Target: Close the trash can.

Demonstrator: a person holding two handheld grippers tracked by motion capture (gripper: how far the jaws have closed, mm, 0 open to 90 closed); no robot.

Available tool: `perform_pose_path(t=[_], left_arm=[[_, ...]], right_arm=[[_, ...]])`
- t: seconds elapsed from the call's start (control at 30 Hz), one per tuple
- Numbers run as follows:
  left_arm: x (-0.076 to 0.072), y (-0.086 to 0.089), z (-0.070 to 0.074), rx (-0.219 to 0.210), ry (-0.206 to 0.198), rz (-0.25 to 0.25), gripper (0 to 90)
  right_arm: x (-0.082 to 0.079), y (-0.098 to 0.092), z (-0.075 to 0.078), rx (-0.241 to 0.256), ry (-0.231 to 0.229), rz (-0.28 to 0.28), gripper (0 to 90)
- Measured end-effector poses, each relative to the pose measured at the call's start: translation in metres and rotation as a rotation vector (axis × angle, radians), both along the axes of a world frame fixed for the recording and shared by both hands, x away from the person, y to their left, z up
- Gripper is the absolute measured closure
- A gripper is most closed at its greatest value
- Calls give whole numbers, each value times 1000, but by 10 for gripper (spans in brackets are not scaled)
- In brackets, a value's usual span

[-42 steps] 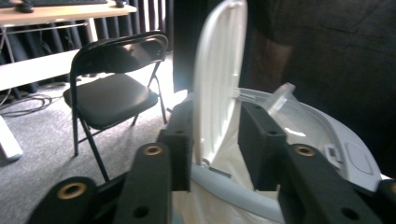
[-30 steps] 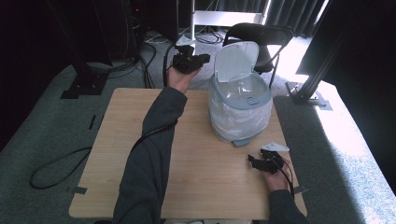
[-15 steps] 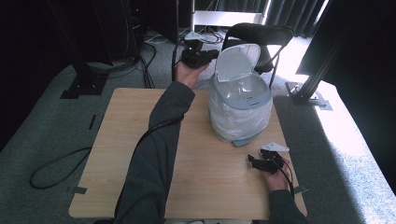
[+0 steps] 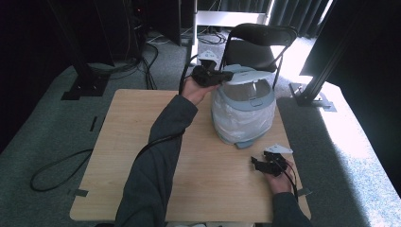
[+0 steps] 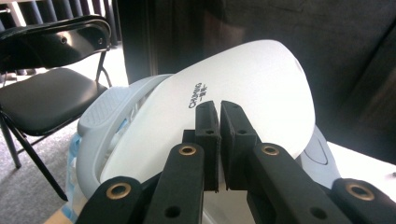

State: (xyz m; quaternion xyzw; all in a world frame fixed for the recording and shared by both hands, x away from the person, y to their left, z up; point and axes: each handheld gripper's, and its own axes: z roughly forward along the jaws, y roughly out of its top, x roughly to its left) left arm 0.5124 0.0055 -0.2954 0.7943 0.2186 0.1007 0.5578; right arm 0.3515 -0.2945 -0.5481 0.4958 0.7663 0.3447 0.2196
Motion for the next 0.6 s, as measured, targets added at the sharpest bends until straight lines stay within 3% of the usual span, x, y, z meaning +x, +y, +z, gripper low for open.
perform_pose_path(t=[0.13,0.23,0.27,0.3,0.4,0.43,0.5,0.53,0.6], left_arm=[[-1,1,4,5,-15,27,839],[0,6,13,-77,-19,27,819],[-1,6,15,-81,-21,24,819],[-1,5,17,-69,-25,15,819],[-3,-6,12,31,-2,-46,851],[-6,-10,8,57,-25,-49,865],[-6,-10,8,48,-9,-54,892],[-6,-10,9,48,-26,-39,878],[-5,-5,13,-4,-35,3,864]], right_arm=[[0,0,0,0,0,0,322],[0,0,0,1,0,0,322],[0,0,0,-1,0,0,322],[0,0,0,-1,0,0,322],[0,0,0,-1,0,0,322],[0,0,0,0,0,0,322],[0,0,0,0,0,0,322],[0,0,0,0,0,0,322],[0,0,0,0,0,1,322]])
